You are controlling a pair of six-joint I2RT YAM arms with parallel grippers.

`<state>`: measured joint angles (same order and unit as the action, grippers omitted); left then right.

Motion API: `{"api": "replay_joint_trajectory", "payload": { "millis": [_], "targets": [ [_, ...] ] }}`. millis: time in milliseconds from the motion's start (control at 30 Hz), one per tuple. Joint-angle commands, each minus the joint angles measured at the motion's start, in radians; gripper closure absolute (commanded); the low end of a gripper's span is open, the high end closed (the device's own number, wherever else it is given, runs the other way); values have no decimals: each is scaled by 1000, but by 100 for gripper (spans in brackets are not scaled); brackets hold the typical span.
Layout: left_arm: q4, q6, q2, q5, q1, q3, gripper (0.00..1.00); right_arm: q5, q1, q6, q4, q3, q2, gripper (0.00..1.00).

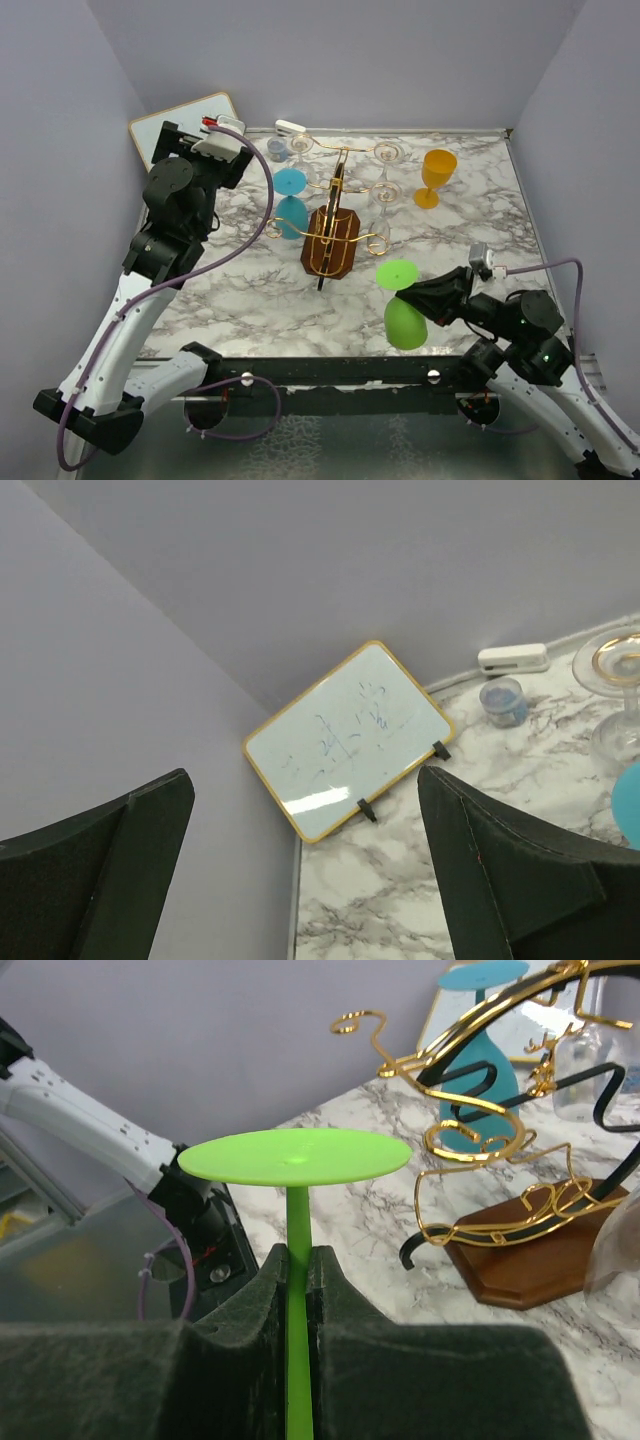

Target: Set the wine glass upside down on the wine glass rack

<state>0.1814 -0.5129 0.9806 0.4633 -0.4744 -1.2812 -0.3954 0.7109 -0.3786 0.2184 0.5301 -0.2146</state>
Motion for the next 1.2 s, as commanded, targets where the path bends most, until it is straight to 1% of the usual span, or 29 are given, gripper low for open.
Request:
{"api": "replay_joint_trajectory", "payload": {
  "millis": [0, 100, 167, 267, 367, 467, 700, 900, 1167],
  "targets": [
    [139, 163, 4, -86, 61, 3, 3, -87, -4, 71, -301, -149, 97, 99],
    [194, 193, 28, -115, 88, -11, 3, -135, -4, 94, -364, -177, 100, 99],
    [210, 205, 40, -133, 101, -20, 3, -211, -4, 110, -402, -190, 51, 99],
    [223, 227, 55, -149, 123, -45, 3, -237, -4, 82, -503, -231, -6, 99],
    [238, 248, 69, -163, 140, -60, 3, -174, -4, 47, -647, -288, -44, 99],
    [241, 263, 79, -170, 151, -63, 3, -153, -4, 81, -764, -317, -114, 99],
    [239, 284, 90, -177, 169, -56, 3, -30, 12, 116, -1095, -433, -230, 99],
    [229, 288, 89, -182, 171, -30, 3, -3, 24, 143, -1398, -489, -371, 99],
    [228, 295, 96, -183, 170, -28, 3, 49, 53, 191, -1639, -487, -607, 99]
  ]
}}
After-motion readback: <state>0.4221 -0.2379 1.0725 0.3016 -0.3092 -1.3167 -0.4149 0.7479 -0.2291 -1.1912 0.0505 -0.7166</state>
